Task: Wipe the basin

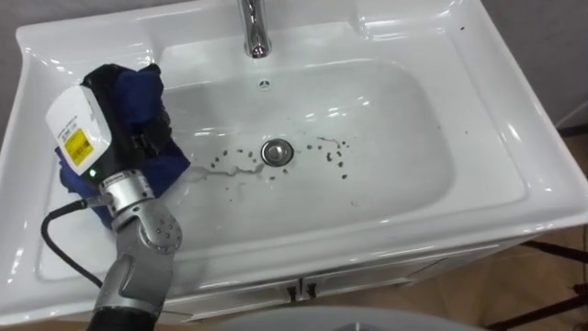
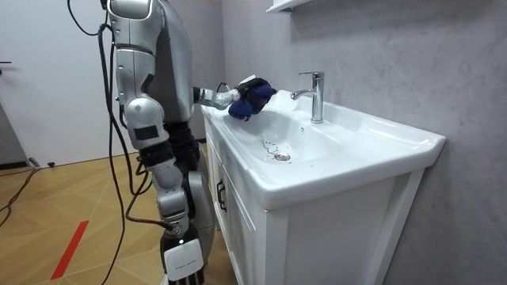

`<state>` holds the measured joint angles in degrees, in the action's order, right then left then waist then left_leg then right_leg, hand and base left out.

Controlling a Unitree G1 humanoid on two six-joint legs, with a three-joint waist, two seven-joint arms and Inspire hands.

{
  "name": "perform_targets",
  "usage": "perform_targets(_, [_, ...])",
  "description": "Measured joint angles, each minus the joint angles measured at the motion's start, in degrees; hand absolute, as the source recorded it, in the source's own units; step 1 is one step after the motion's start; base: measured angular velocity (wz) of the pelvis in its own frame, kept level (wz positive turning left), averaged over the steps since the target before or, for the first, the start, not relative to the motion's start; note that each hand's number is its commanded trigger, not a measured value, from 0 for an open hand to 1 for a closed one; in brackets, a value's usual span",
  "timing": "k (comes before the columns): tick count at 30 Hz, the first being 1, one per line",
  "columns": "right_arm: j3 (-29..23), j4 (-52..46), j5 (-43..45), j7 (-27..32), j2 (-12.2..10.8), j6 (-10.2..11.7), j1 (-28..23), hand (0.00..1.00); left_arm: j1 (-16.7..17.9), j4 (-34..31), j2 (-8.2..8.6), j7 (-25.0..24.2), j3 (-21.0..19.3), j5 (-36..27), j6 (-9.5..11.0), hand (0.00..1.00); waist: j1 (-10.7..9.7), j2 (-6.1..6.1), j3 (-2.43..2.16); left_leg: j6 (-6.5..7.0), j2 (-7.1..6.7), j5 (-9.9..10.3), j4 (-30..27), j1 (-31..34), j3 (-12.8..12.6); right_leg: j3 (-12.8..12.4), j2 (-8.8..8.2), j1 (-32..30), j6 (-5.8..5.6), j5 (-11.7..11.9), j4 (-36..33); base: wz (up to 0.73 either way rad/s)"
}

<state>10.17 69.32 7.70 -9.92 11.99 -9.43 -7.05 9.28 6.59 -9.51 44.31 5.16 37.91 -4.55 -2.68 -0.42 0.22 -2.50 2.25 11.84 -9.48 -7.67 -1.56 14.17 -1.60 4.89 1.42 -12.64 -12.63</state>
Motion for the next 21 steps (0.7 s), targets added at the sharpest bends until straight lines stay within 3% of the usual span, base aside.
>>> perform_targets(8, [0.39,0.02,0.07,-1.53,0.01,-0.12,0.18,0.0,0.48,0.86,-0.35,-2.16,2.01,0.03,-0.19,1.0,-0.38,-0.24,0.0,0.0,0.02,0.0,0.08,-0.1,-0.25,-0.3,0.04,0.2,0.0,0.0,0.0,-0.01])
perform_targets(13, [0.43,0.01,0.37,-1.53,0.0,-0.08,-0.09,0.0,0.47,4.98,-0.39,-3.6,3.07,0.51,-0.21,1.0,-0.8,-0.09,0.0,0.0,0.02,0.0,0.0,-0.7,-0.66,-0.68,0.06,0.47,0.0,0.01,0.0,-0.03])
perform_targets(21, [0.4,-0.01,1.68,-1.45,0.0,0.08,-0.01,0.0,0.45,7.75,-0.43,-4.8,4.15,3.12,-0.12,1.0,-2.2,1.14,0.06,0.01,0.08,0.01,0.03,-1.65,-1.73,-2.13,0.23,0.72,0.0,0.09,-0.24,-0.1])
